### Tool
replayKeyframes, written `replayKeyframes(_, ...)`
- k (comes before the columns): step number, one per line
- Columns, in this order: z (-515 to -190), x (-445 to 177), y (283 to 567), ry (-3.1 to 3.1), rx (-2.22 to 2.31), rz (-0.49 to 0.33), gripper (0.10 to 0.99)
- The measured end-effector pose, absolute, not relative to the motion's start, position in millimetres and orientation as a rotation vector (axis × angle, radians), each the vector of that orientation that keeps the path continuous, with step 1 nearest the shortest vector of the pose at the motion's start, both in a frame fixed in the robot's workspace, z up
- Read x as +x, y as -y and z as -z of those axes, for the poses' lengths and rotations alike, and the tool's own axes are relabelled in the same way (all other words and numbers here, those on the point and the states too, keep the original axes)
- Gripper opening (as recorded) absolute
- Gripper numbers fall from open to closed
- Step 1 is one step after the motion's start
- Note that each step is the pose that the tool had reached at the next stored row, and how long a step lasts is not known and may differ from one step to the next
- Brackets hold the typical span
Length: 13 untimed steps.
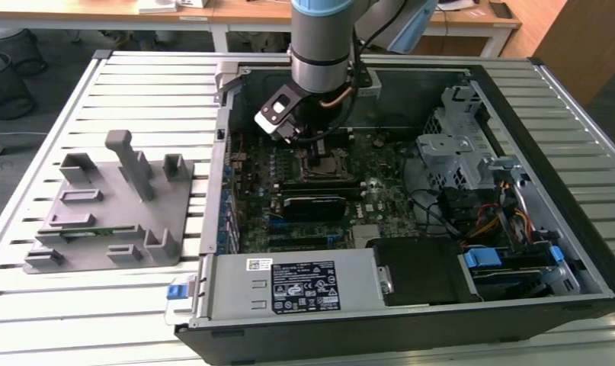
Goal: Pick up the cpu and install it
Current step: 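Close the cpu cover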
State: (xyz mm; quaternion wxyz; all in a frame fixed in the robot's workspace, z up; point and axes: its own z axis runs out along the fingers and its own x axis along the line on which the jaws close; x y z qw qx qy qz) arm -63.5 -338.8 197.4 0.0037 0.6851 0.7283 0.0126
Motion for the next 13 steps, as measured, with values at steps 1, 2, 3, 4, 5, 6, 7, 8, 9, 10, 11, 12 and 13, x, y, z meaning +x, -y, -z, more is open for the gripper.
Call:
replayKeyframes(1,-197.1,-63.1,338.8,-2.283,2.147,-0.04,0.106)
replayKeyframes(2,-196.8,-62.1,338.7,-2.283,2.148,-0.041,0.106)
replayKeyframes(3,-196.7,-60.6,338.7,-2.283,2.148,-0.041,0.106)
replayKeyframes(4,-197.0,-58.8,338.9,-2.283,2.147,-0.04,0.106)
replayKeyframes(5,-197.2,-57.1,339.1,-2.283,2.147,-0.039,0.106)
replayKeyframes(6,-197.4,-55.3,339.4,-2.283,2.148,-0.038,0.106)
replayKeyframes(7,-197.5,-53.8,339.3,-2.283,2.147,-0.038,0.106)
replayKeyframes(8,-196.9,-51.9,338.7,-2.283,2.147,-0.041,0.106)
replayKeyframes(9,-196.9,-50.5,338.7,-2.283,2.148,-0.041,0.106)
replayKeyframes(10,-196.9,-49.7,338.7,-2.284,2.148,-0.042,0.106)
replayKeyframes(11,-197.1,-49.3,338.7,-2.284,2.148,-0.043,0.106)
replayKeyframes(12,-198.1,-49.2,338.5,-2.284,2.148,-0.044,0.106)
replayKeyframes(13,-199.3,-48.9,338.0,-2.284,2.149,-0.049,0.106)
